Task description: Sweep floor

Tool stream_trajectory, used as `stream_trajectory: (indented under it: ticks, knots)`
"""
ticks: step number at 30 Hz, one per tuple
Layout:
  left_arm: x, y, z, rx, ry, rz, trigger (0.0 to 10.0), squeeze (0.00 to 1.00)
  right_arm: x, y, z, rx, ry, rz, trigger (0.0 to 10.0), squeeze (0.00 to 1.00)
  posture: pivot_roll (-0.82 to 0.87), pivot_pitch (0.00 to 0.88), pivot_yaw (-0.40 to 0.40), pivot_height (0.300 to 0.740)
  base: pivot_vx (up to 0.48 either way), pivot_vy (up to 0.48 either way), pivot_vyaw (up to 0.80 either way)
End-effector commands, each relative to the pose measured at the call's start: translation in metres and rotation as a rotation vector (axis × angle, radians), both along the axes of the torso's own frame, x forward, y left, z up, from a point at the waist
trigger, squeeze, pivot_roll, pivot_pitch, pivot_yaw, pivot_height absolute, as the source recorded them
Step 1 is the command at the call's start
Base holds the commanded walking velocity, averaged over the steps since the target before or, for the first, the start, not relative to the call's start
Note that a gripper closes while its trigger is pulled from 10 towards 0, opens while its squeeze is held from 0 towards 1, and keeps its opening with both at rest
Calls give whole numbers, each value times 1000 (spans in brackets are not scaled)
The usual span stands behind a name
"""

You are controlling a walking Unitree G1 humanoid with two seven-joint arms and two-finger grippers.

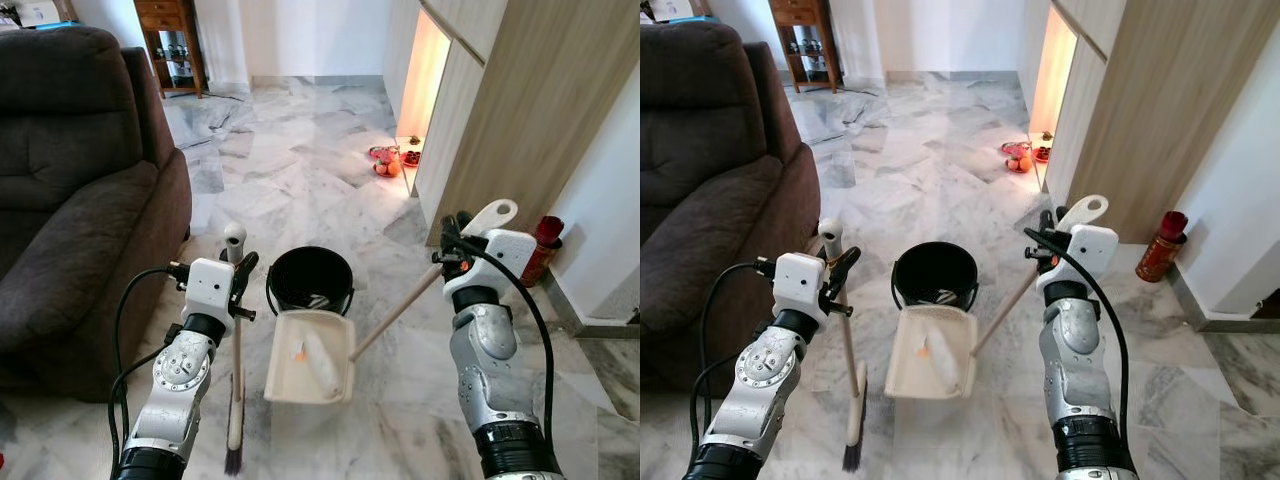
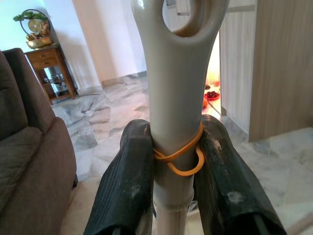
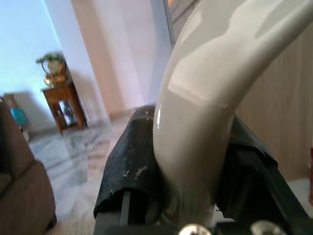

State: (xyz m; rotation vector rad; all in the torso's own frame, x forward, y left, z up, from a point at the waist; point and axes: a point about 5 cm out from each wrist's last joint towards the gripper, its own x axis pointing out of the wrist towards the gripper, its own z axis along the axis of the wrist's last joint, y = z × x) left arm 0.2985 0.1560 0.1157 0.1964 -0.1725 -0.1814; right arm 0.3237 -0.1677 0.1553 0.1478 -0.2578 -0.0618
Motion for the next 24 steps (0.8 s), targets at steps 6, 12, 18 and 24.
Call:
stream_trajectory:
  ticks: [6, 12, 18, 24]
  knots:
    - [-1, 3, 3, 21, -26, 0, 10000, 0, -9, 8, 30, -4, -106, 38, 10000, 0, 116, 0, 1, 740, 0, 0, 0]
    - [-2, 5, 1, 21, -20, 5, 10000, 0, -16, 9, 45, -9, -142, 38, 10000, 0, 108, 0, 5, 740, 0, 0, 0]
    - [-12, 14, -18, 48, 29, 34, 10000, 0, -15, 26, 71, -10, -223, 69, 10000, 0, 105, 0, 8, 740, 40, 0, 0]
    - [-17, 18, -24, 52, 37, 57, 10000, 0, -16, 33, 75, 4, -232, 86, 10000, 0, 111, 0, 5, 740, 241, 0, 0]
